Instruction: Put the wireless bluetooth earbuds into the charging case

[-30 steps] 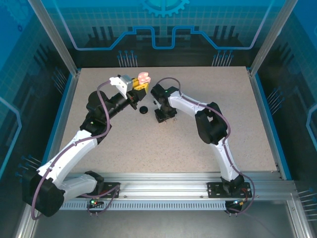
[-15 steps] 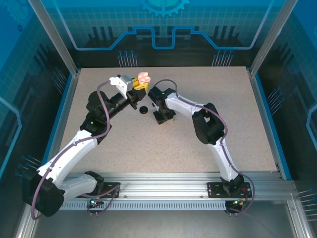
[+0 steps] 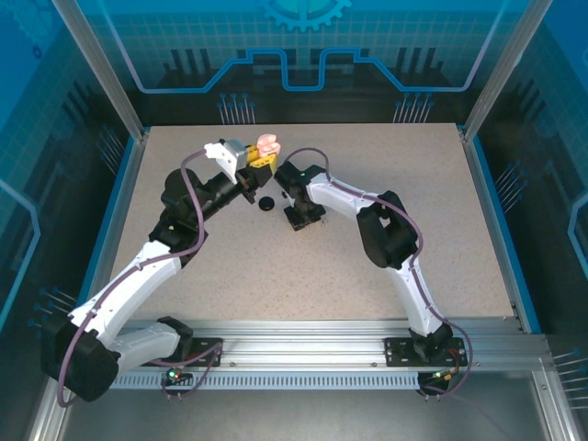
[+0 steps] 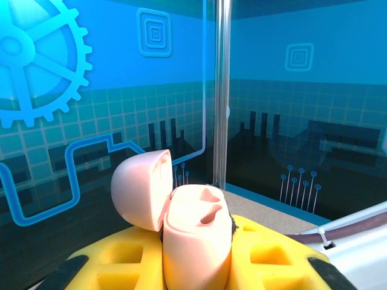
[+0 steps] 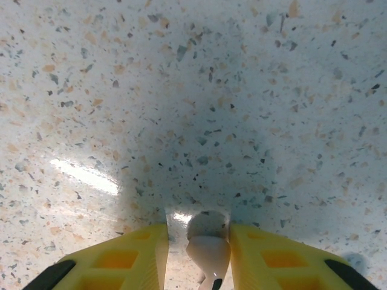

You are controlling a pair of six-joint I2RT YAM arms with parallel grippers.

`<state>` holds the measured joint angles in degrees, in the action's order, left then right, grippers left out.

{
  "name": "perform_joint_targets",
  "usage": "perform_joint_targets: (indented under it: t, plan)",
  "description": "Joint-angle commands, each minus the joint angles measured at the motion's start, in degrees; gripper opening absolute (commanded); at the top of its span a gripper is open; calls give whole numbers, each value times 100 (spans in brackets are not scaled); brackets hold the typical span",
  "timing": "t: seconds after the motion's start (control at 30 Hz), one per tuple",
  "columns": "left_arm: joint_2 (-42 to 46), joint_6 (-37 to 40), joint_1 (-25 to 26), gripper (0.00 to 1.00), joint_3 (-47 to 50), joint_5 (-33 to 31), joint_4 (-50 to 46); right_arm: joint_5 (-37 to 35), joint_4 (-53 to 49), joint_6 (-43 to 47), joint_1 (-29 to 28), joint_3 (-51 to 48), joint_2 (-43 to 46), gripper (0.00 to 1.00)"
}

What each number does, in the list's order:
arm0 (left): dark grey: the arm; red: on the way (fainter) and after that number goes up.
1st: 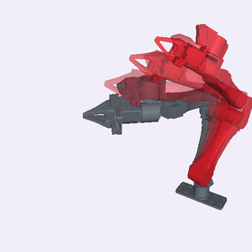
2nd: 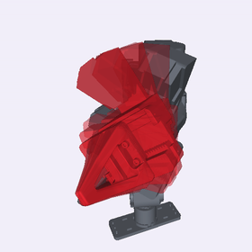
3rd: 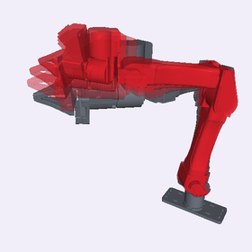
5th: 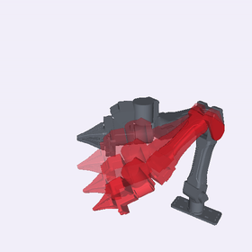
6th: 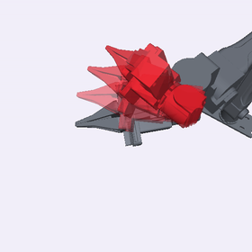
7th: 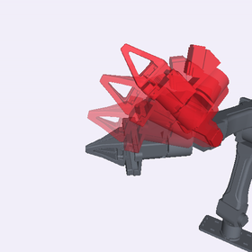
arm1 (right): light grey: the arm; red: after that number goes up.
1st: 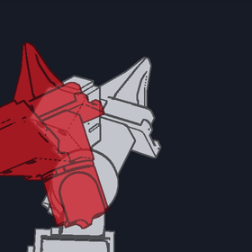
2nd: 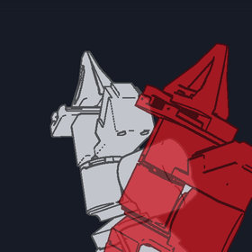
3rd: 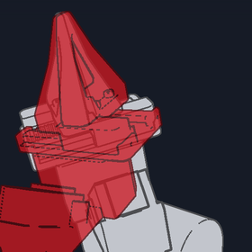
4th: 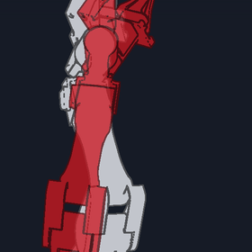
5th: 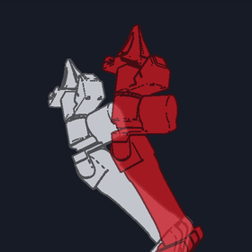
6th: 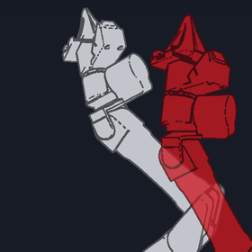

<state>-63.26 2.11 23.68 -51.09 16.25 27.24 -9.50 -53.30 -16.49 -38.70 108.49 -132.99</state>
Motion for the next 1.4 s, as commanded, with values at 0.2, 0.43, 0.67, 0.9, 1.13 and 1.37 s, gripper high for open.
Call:
perform_joint_targets:
  t: [0.2, 0.43, 0.67, 0.9, 1.13, 1.37]
  plan:
    - [3, 141, 93, 0, -231, -94, 70, -107, -169, -109, -6, -379, -59, 25]
    - [-32, 132, 124, 0, -254, -87, 59, -90, -67, -145, 2, -495, 155, 21]
    - [-51, 126, 141, 0, -269, -96, 53, -79, -90, -78, 29, -569, 303, 29]
    - [-80, 149, 181, 0, -275, -103, 45, -42, -33, -90, 20, -688, 421, 29]
    - [-82, 167, 196, 0, -297, -119, 19, -4, 6, -78, 18, -734, 390, 26]
    - [-96, 158, 213, 0, -288, -153, 24, 79, 99, -95, 20, -793, 465, 11]
